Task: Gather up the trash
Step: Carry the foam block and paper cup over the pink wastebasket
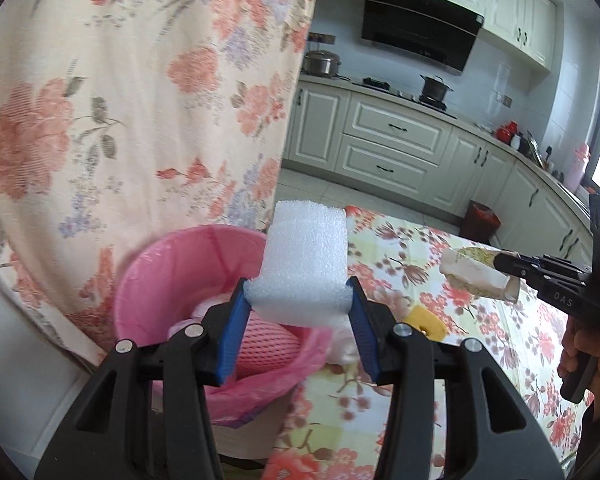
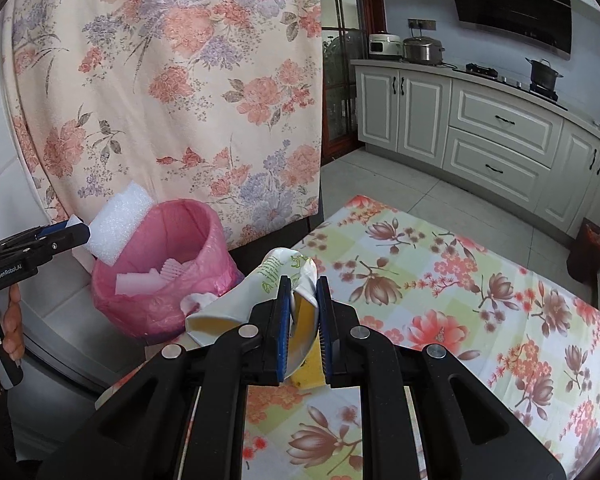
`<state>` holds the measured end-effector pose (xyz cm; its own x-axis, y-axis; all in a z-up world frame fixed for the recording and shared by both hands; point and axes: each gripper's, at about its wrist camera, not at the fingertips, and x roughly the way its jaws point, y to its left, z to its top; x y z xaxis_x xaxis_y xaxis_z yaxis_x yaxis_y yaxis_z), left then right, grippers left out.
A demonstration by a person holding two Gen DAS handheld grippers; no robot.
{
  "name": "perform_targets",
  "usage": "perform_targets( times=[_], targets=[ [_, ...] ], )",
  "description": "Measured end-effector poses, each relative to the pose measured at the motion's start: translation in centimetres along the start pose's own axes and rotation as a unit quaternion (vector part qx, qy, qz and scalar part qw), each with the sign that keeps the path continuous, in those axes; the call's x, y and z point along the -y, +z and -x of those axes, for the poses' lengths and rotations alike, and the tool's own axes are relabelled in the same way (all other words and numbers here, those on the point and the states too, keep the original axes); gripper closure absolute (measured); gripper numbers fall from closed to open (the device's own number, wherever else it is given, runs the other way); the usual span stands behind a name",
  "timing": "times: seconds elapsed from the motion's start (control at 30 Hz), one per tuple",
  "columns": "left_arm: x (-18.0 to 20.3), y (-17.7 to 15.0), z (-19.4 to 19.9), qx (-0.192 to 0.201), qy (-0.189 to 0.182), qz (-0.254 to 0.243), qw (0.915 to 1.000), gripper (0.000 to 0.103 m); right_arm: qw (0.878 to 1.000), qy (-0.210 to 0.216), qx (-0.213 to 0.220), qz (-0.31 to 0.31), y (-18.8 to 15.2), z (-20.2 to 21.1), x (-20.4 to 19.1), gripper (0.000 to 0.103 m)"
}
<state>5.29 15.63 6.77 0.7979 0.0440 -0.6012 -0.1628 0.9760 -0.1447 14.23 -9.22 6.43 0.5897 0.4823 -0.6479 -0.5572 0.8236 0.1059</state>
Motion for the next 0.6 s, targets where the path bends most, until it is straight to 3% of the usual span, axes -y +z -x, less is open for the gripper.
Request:
perform_targets(
  times=[0.23,0.6],
  targets=[
    [-3.7,0.2,1.4,0.016,0.026,0.023,0.9993,0.056,1.000,0.021,0.006,0.021,1.9,-0.9,-3.5,0.089],
    [-7.6,0.7,0.3,0.019,0.044,0.043,0.9979,0.056,0.997,0.057,-0.004,0.056,4.3,-4.4,-9.4,0.089]
  ],
)
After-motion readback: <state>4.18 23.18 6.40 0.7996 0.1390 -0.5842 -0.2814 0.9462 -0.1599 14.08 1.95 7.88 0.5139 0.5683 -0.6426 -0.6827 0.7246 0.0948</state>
